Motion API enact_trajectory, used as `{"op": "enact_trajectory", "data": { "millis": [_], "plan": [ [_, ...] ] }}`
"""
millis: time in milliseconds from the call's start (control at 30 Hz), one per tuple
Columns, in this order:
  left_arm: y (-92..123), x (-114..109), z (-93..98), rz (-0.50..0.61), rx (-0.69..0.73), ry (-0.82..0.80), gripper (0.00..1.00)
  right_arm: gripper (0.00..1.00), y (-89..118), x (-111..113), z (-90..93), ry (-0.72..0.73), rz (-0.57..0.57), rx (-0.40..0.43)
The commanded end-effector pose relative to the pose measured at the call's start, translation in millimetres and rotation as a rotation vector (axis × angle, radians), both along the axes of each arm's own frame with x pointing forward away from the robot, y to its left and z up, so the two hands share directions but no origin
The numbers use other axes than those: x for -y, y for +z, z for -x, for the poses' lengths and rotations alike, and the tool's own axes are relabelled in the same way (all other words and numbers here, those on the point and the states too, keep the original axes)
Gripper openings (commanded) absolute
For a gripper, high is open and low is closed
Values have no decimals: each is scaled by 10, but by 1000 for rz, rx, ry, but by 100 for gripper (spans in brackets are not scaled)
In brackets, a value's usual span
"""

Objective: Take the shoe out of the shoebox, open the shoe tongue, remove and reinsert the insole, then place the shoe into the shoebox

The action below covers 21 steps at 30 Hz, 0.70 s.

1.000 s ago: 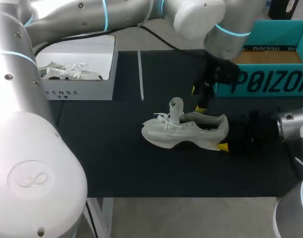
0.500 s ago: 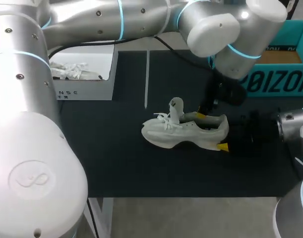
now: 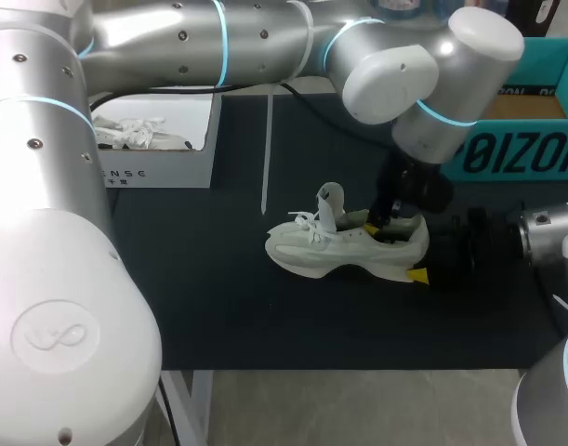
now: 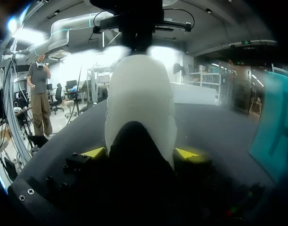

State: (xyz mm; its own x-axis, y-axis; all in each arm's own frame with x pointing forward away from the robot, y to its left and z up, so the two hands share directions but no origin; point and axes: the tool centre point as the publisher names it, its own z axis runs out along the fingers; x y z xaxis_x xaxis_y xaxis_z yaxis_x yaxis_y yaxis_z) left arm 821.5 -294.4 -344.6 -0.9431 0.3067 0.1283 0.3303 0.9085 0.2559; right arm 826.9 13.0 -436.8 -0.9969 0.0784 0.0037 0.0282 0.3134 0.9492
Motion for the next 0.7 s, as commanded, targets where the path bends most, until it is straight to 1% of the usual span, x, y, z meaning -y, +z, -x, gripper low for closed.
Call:
{"op": "enact_trajectory", "data": {
  "millis": [33, 333, 700],
  "plan": [
    [-108, -22, 35, 3, -6, -6, 0, 0, -48, -20, -2, 0, 2, -1],
    [-226, -60, 58, 2, -9, -6, 0, 0, -48, -20, -2, 0, 2, -1],
    [-226, -60, 58, 2, -9, -6, 0, 0, -48, -20, -2, 0, 2, -1]
  ]
}}
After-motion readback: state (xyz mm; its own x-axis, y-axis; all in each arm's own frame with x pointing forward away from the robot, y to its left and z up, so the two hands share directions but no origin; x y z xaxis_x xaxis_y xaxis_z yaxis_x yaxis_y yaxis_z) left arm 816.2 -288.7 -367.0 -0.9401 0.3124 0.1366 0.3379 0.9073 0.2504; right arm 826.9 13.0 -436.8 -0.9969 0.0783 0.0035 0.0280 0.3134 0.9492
